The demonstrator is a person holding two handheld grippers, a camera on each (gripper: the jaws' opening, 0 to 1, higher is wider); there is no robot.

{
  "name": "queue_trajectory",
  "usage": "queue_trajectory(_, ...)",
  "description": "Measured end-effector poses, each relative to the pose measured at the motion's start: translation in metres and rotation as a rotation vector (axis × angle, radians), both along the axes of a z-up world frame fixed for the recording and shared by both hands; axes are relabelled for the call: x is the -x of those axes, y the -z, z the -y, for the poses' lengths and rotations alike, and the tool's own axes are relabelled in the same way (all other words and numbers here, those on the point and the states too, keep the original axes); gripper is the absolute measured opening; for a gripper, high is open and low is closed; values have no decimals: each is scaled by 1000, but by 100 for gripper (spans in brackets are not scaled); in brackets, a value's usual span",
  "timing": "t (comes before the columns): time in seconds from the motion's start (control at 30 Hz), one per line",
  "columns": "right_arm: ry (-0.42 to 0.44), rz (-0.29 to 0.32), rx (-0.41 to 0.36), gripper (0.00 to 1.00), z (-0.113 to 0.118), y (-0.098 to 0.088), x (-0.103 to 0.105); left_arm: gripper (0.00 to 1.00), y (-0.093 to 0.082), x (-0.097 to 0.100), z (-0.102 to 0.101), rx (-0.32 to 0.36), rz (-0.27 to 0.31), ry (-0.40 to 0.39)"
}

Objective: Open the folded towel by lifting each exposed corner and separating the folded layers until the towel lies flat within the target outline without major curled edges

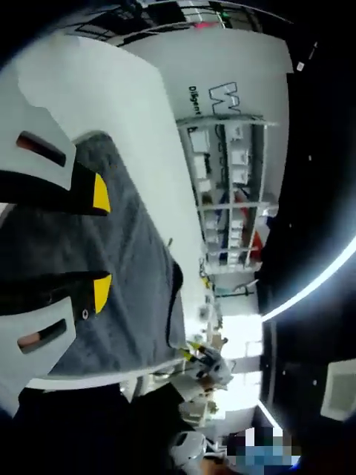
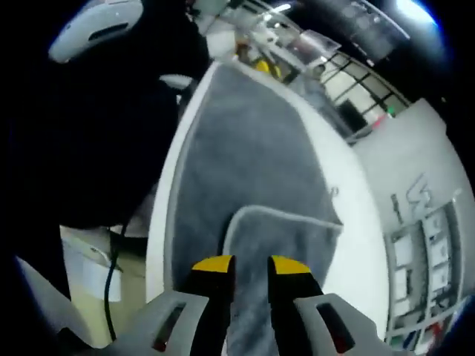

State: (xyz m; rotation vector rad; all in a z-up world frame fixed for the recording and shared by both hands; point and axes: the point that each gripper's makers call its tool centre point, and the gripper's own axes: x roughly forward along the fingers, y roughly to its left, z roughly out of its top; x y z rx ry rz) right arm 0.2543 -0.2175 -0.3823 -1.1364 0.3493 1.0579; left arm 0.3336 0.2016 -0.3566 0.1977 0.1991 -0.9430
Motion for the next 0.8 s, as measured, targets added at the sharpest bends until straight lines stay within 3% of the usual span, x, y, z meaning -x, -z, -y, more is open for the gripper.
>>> queue_trajectory(0.1,-5,7,13,13,-6,1,-3,29,7,2,-2,-41,-5,0)
queue_trajectory(0.33,-11,-60,68,13,-13,20,-2,26,27,19,3,-133,-49,70)
queue_trajectory(0.5,12,-107,82,10,-12,29,-5,23,31,43,15,-97,-116,188)
queue_trajectory(0.6,10,-118,85,3,-13,31,-4,21,35,53,20,-125,-108,220)
queue_trajectory(0.7,26,-156,80,2,-13,36,-2,21,41,57,20,-148,-123,244)
queue_trajectory(0.8,25,-150,81,2,-13,34,-2,21,45,61,20,-166,-128,266)
